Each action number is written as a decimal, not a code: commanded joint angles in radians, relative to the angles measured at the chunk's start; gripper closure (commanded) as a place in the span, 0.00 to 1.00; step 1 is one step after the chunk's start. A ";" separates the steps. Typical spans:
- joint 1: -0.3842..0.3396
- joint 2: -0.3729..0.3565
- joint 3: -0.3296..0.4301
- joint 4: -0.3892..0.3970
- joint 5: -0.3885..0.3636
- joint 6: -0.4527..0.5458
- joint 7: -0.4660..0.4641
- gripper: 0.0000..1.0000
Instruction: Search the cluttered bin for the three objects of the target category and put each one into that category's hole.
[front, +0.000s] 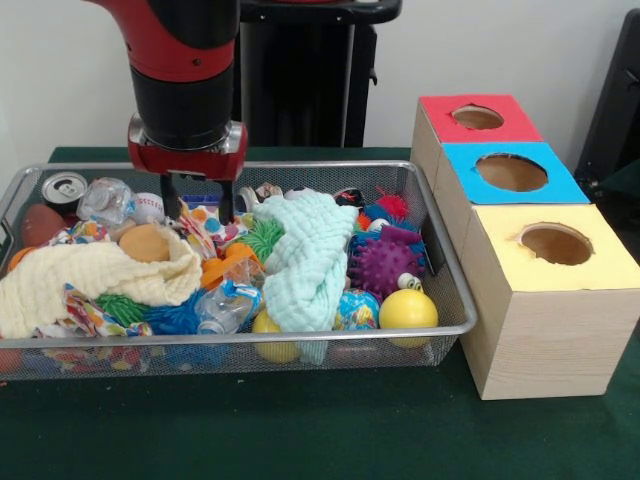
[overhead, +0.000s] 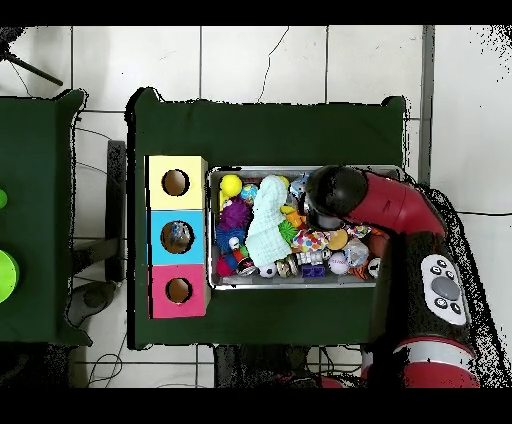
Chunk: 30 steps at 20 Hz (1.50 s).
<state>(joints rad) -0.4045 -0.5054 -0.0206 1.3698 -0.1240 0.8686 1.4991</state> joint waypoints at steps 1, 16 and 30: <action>0.021 0.043 0.008 0.069 0.044 -0.059 0.245 0.00; 0.061 0.117 0.014 -0.050 0.062 -0.015 0.220 0.00; 0.022 0.149 0.037 -0.028 0.079 -0.101 0.182 0.00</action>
<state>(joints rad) -0.3583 -0.3965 -0.0257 1.3224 -0.0839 0.8433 1.4991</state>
